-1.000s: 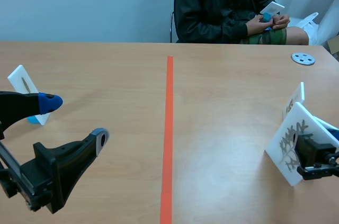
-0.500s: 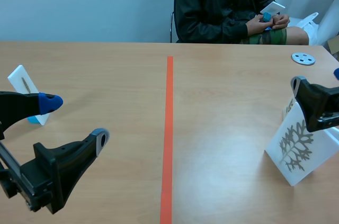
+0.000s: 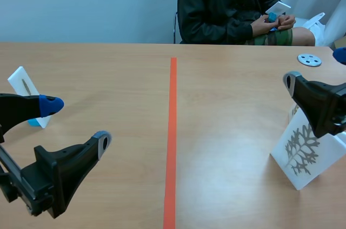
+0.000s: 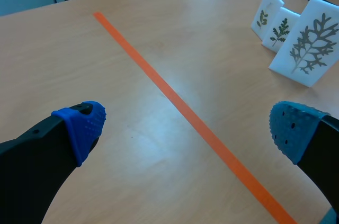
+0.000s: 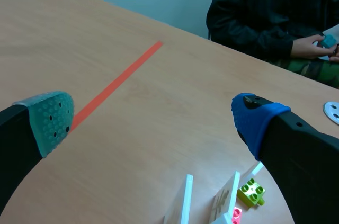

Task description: Sort the leaf by its shape. The table is split by an orange tape line. A compound leaf with several leaflets goes to the left side, a simple leaf with one blade goes to the right side. Return to the home posture when a red brick is placed on the table.

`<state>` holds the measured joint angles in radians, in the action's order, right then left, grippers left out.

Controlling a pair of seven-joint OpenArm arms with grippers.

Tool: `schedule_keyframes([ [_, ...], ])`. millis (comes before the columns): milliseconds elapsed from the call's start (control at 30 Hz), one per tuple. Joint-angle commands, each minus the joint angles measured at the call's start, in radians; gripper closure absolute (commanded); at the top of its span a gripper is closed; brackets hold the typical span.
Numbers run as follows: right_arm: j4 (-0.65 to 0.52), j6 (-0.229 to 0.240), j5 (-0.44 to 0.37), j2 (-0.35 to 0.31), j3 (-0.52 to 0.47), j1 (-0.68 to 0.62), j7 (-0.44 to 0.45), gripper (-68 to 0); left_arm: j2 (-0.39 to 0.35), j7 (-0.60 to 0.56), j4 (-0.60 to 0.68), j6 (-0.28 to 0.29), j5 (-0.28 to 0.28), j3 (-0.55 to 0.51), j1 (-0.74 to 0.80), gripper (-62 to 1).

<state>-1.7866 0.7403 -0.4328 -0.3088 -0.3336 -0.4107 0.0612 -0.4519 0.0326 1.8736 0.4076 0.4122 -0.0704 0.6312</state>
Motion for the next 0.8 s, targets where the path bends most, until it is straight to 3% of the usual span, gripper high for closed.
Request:
schedule_keyframes([
  [0, 0.004, 0.005, -0.024, -0.025, 0.027, 0.011, 0.011, -61.3, 0.003, -0.017, 0.006, -0.002, 0.011, -0.005, -0.003, -62.3],
  [133, 0.004, -0.005, -0.024, -0.071, 0.119, 0.012, 0.002, -61.3, 0.003, -0.017, 0.006, -0.002, 0.011, -0.005, -0.003, -62.3],
  [300, 0.003, -0.085, -0.023, -0.117, 0.241, 0.015, 0.0, -61.3, 0.003, -0.017, 0.006, -0.002, 0.01, -0.005, -0.003, -62.3],
  [500, -0.01, -0.178, -0.021, -0.114, 0.346, 0.013, -0.059, -61.3, 0.003, -0.017, 0.006, -0.002, 0.01, -0.005, -0.003, -62.3],
  [667, -0.114, -0.237, -0.02, -0.112, 0.393, -0.005, -0.146, -61.3, 0.003, -0.017, 0.006, -0.002, 0.01, -0.005, -0.003, -62.3],
  [767, -0.185, -0.307, -0.02, -0.112, 0.407, -0.03, -0.191, -61.3, 0.006, -0.017, 0.006, -0.002, 0.01, -0.005, -0.003, -62.3],
])
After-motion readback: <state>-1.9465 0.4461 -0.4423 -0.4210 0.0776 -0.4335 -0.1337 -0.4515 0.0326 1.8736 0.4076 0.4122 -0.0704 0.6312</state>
